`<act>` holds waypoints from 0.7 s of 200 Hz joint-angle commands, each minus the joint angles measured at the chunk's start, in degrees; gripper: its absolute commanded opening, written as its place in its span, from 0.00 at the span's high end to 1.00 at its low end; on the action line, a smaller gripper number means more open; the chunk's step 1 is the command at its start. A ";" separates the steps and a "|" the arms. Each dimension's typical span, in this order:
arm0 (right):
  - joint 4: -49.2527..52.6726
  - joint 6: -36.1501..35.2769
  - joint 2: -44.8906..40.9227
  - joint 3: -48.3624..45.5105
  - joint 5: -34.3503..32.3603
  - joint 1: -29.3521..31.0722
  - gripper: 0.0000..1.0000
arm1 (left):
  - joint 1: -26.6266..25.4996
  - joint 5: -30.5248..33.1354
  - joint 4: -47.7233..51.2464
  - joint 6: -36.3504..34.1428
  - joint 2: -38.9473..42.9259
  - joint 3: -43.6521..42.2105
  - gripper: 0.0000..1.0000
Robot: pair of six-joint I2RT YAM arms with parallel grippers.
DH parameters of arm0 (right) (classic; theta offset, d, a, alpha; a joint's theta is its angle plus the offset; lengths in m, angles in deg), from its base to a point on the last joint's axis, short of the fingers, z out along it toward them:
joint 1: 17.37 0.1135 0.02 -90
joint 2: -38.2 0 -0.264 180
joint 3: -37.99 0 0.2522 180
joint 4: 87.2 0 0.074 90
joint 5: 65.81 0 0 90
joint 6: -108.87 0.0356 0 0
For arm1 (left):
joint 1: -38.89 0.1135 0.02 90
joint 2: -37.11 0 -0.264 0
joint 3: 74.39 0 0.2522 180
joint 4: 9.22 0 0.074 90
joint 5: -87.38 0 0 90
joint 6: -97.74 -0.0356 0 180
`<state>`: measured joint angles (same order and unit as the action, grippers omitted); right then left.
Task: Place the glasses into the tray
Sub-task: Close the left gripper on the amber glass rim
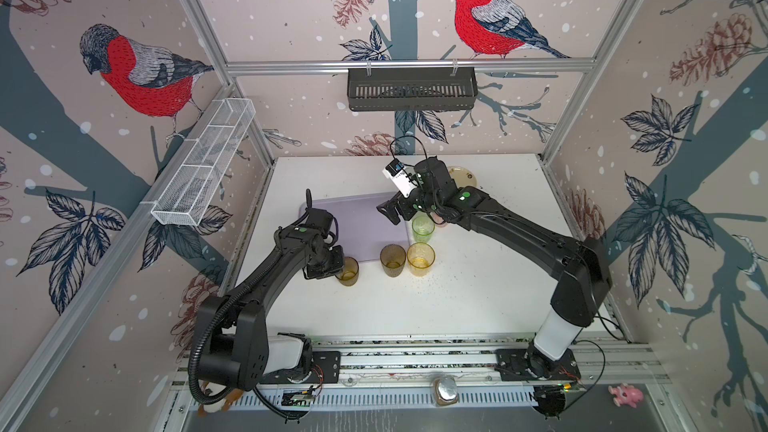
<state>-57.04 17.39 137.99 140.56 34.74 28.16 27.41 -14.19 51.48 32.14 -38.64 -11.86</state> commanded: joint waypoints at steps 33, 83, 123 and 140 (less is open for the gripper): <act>-0.67 0.07 0.32 0.30 -0.44 0.16 0.00 | -0.07 0.80 0.69 -0.57 -0.43 0.63 0.76; -1.54 0.24 0.25 0.16 -1.58 0.16 0.00 | -0.11 1.44 1.47 -1.36 -0.94 1.62 0.80; -1.99 0.51 0.45 0.22 -1.76 0.14 0.00 | -0.11 1.91 1.94 -1.94 -1.07 2.07 0.82; -2.16 0.55 0.47 0.30 -1.93 0.14 0.00 | -0.07 1.95 1.93 -2.07 -1.07 1.89 0.83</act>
<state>-57.52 17.42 138.36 140.56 33.42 28.21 27.38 -12.97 51.72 31.25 -39.73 -10.24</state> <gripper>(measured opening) 0.995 0.177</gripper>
